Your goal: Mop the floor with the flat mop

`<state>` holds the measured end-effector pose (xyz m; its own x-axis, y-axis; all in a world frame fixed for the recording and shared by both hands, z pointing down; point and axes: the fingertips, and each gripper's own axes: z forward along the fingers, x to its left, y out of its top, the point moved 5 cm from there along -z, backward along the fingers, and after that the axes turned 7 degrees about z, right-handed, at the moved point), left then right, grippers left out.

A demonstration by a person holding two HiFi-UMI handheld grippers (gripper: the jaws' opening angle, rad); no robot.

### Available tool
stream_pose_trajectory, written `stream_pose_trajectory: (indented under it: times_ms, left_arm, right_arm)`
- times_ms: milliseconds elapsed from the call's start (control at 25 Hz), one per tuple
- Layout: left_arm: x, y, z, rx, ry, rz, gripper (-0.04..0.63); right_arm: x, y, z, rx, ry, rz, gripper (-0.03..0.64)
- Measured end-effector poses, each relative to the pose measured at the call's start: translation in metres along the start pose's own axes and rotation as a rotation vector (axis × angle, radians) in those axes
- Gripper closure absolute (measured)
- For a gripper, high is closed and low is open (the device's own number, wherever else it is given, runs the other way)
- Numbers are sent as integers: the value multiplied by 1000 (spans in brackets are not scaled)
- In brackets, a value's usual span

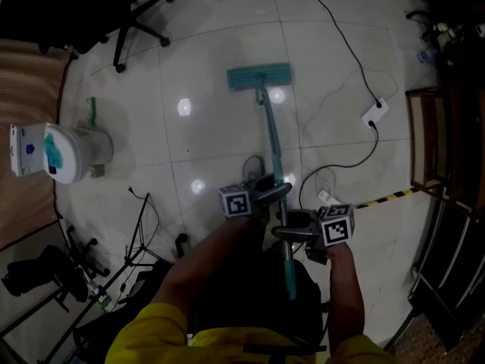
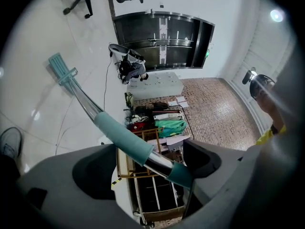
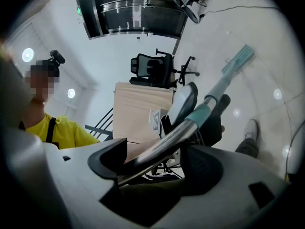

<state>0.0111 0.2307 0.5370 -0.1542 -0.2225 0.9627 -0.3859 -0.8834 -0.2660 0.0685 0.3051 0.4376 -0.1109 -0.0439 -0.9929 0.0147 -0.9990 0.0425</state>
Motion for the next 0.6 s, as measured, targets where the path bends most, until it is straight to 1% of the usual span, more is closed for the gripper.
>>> stream_pose_trajectory:
  times_ms: [160,280,360,440,520,600]
  left_arm:
    - [19,-23,2,-1,32,-38,173]
    - [35,-23,6,-3,27,-45,179]
    - [38,-11,13,-27,18,-51,184]
    - [43,6,17,-38,35,-44,187]
    - [51,28,21,-55,44,-43,187]
    - [60,57,30,-80,43,-35,189]
  right_arm:
    - [-24,-7,-2,8,-21,11,258]
    - [-38,-1,-2,5,-44,17,262]
    - [-41,11,-3,-5,-23,21,267]
    - [-42,28,0,1,-8,13,267]
    - [-41,54,6,14,-31,-5,267]
    - [-40,85,9,8,-30,-3,268]
